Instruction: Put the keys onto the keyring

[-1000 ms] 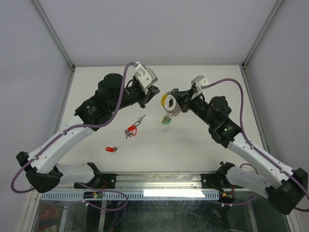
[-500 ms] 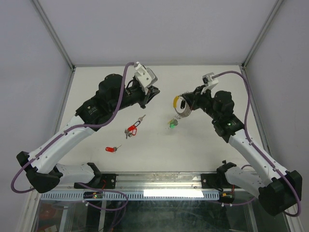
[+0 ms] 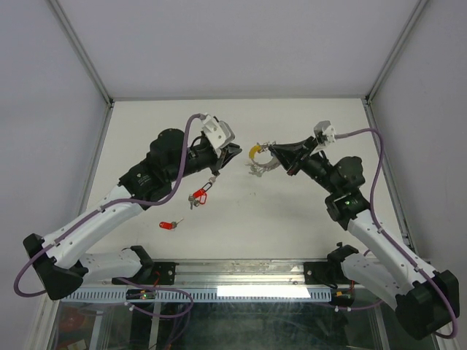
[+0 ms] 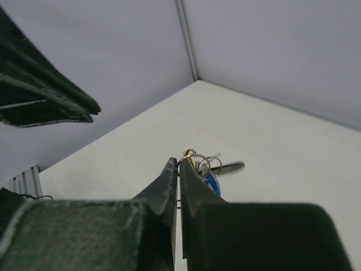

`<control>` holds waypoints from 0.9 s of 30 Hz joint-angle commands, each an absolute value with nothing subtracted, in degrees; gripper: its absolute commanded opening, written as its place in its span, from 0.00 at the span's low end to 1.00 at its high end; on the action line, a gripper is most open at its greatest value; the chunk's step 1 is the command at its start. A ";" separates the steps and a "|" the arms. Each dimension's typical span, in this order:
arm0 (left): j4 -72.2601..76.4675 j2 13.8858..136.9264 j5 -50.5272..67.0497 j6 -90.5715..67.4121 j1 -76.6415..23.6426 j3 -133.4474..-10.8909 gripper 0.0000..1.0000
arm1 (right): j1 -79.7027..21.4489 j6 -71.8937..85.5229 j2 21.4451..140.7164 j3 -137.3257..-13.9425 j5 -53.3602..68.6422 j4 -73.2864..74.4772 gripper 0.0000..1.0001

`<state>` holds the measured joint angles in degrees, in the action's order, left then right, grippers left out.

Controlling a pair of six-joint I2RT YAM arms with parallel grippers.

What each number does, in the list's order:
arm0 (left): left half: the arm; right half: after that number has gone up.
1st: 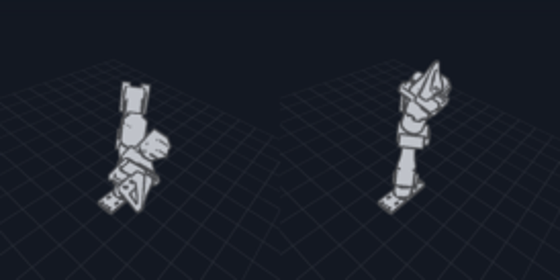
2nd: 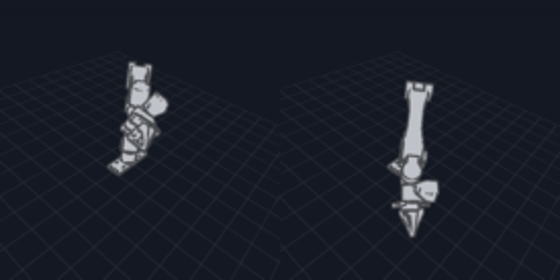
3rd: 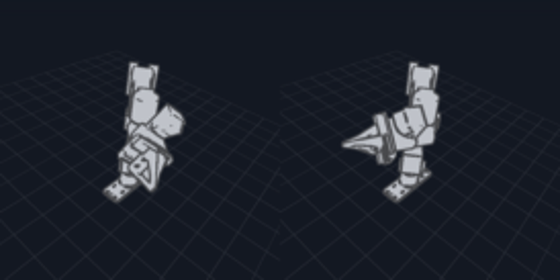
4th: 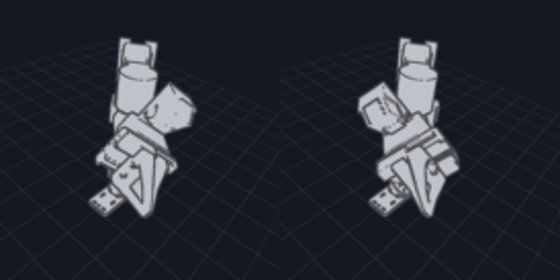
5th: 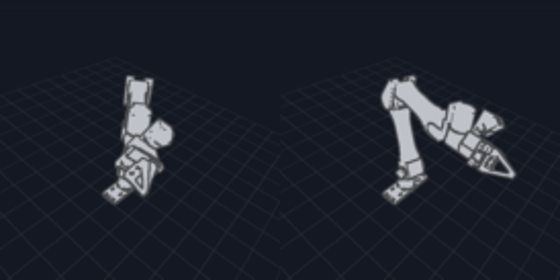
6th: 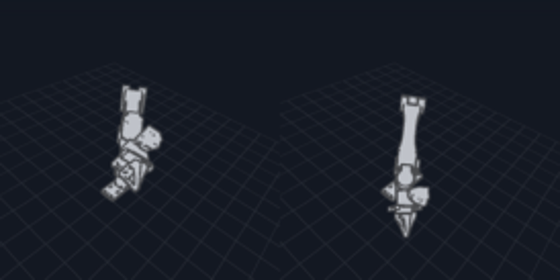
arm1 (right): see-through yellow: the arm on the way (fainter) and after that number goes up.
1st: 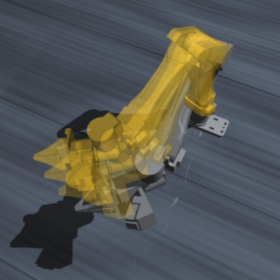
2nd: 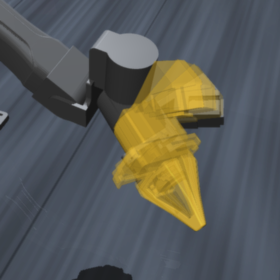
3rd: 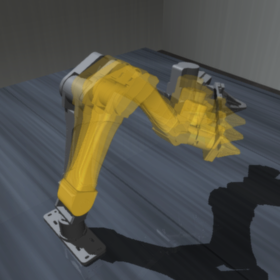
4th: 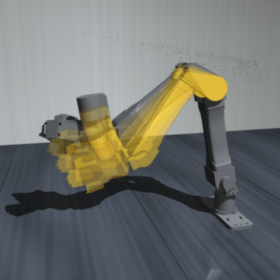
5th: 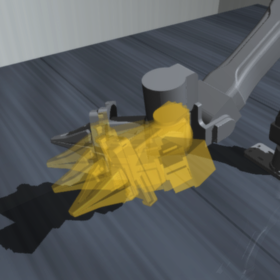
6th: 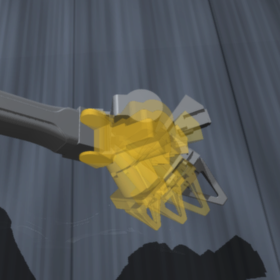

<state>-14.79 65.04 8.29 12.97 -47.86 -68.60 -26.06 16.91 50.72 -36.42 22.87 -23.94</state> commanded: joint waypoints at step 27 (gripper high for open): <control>18.51 57.46 26.09 17.82 -47.23 -52.91 0.42 | -27.26 -4.84 41.24 -33.78 39.93 -44.96 0.00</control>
<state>10.31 57.58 22.74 15.35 -47.53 -51.66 -27.00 -2.02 42.98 -29.26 37.32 -44.88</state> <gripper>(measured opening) 0.406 0.007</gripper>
